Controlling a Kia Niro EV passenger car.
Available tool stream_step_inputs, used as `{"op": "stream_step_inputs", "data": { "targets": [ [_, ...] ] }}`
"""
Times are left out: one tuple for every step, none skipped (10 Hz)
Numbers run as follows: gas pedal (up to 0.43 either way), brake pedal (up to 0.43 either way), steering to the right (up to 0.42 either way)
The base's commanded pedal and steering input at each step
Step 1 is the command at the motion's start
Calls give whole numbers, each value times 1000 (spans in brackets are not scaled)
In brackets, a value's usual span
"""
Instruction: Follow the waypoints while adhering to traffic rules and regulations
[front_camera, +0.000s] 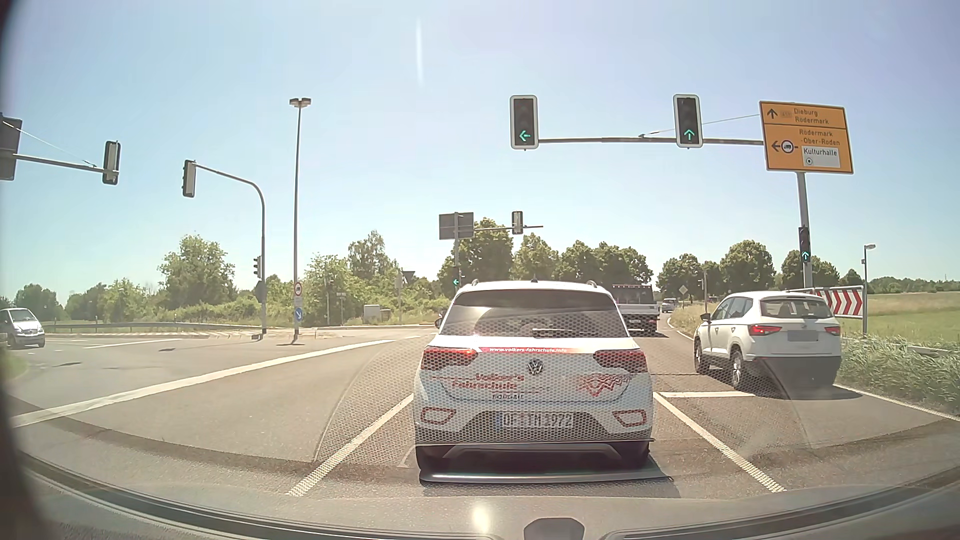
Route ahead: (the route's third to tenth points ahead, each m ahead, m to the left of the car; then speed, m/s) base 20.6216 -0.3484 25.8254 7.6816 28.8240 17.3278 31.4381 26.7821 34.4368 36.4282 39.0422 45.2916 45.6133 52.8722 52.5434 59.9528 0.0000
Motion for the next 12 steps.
{"op": "stream_step_inputs", "data": {
  "targets": [
    [0,30,28],
    [0,30,29],
    [0,30,28],
    [0,30,29],
    [79,30,29],
    [98,30,29],
    [130,30,28],
    [169,30,28],
    [197,30,28],
    [209,30,29],
    [228,30,29],
    [248,30,29]
  ]
}}
